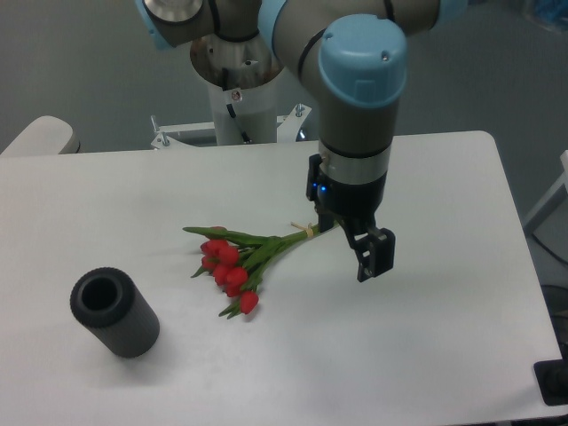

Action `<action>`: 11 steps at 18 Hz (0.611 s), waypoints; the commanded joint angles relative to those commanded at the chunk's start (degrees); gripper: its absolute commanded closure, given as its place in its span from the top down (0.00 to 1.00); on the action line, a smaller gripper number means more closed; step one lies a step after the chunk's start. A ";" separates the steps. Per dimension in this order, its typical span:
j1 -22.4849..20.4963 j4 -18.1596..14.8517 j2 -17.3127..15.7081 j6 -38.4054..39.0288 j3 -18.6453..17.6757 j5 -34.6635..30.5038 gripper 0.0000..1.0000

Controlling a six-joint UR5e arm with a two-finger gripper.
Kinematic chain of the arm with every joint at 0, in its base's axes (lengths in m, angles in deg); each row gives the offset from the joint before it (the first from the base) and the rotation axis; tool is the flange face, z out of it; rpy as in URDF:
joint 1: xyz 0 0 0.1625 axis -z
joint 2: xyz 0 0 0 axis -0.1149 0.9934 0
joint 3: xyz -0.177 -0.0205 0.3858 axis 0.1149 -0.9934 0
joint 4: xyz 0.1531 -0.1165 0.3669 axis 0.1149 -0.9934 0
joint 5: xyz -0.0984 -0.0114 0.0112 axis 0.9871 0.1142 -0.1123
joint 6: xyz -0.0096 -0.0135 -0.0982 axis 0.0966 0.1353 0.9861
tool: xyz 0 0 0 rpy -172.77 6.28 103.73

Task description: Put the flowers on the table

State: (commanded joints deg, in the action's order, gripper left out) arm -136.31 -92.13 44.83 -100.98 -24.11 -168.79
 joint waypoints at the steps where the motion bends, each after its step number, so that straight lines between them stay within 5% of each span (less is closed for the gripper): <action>1: -0.18 0.09 0.00 -0.97 0.00 0.17 0.98; 11: -0.71 0.26 1.23 -1.86 1.05 0.79 0.98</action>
State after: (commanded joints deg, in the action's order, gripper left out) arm -137.02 -91.86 46.06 -102.84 -23.06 -168.00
